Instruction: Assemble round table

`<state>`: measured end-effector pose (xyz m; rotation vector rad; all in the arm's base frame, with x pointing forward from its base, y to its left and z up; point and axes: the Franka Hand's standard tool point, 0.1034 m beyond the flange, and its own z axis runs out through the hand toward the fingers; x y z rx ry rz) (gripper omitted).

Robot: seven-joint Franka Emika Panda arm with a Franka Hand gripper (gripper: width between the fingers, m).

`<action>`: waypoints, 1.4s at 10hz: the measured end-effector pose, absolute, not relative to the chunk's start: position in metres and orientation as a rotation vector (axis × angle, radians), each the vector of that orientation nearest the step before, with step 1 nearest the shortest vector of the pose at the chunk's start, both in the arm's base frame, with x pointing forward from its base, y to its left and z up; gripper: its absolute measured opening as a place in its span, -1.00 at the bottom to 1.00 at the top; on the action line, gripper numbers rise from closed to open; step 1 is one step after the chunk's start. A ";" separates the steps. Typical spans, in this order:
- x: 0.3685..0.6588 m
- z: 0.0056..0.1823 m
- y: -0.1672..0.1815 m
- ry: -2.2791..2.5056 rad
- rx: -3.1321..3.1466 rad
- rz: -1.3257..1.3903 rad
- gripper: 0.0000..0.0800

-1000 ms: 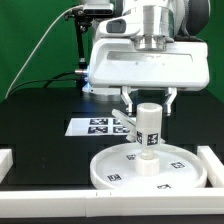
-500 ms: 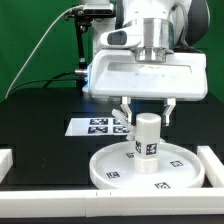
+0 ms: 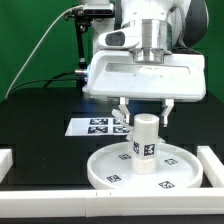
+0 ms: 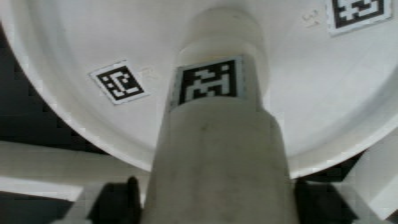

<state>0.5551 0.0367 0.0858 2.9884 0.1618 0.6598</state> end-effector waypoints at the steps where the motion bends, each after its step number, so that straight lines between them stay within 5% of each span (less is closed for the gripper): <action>1: 0.553 0.084 0.035 0.156 3.004 0.612 0.21; 2: 0.557 0.091 0.034 0.136 3.038 0.524 0.54; 3: 0.561 0.095 0.035 0.135 3.045 0.517 0.61; 9: 0.556 0.085 0.045 0.077 3.147 -0.092 0.62; 11: 0.555 0.074 0.039 0.071 3.134 -0.030 0.62; 13: 0.555 0.075 0.039 0.026 3.136 -0.032 0.59; 14: 0.555 0.075 0.039 0.014 3.136 -0.032 0.18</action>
Offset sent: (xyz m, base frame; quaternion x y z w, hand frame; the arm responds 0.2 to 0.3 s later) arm 0.0129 0.0009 0.0096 0.0179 -0.1740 0.0211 0.9843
